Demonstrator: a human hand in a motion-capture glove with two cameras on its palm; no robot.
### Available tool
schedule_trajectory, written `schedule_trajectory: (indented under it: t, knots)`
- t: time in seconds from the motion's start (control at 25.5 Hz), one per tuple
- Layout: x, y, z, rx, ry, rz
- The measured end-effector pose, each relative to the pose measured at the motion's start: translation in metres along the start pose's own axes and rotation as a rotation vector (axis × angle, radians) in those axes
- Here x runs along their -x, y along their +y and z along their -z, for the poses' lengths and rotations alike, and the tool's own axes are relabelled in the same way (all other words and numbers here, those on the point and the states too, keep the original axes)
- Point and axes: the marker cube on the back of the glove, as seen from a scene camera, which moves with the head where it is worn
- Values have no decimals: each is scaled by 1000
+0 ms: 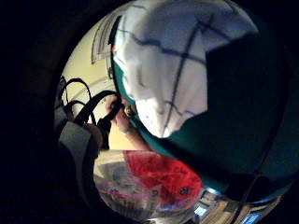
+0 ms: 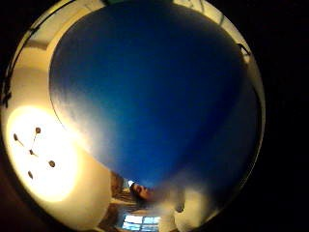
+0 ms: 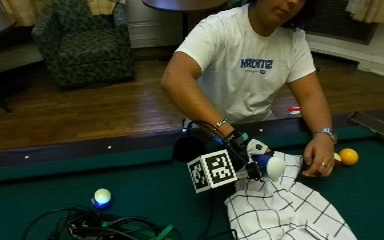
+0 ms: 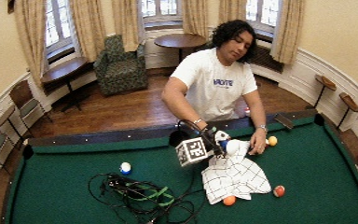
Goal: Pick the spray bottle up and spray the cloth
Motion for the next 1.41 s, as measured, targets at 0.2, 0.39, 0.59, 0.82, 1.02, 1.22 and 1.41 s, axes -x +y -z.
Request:
schedule_trajectory:
  t: [0.2,0.39,0.59,0.82,1.02,1.22,1.41]
  knots:
    - [-18,-3,-7,52,108,-140]
    - [-28,3,-8,110,199,-286]
    - [-29,15,-6,170,262,-404]
    - [-28,34,-2,217,321,-572]
    - [-30,45,0,247,379,-678]
    - [-37,48,-6,285,415,-737]
    - [-42,48,-10,298,442,-770]
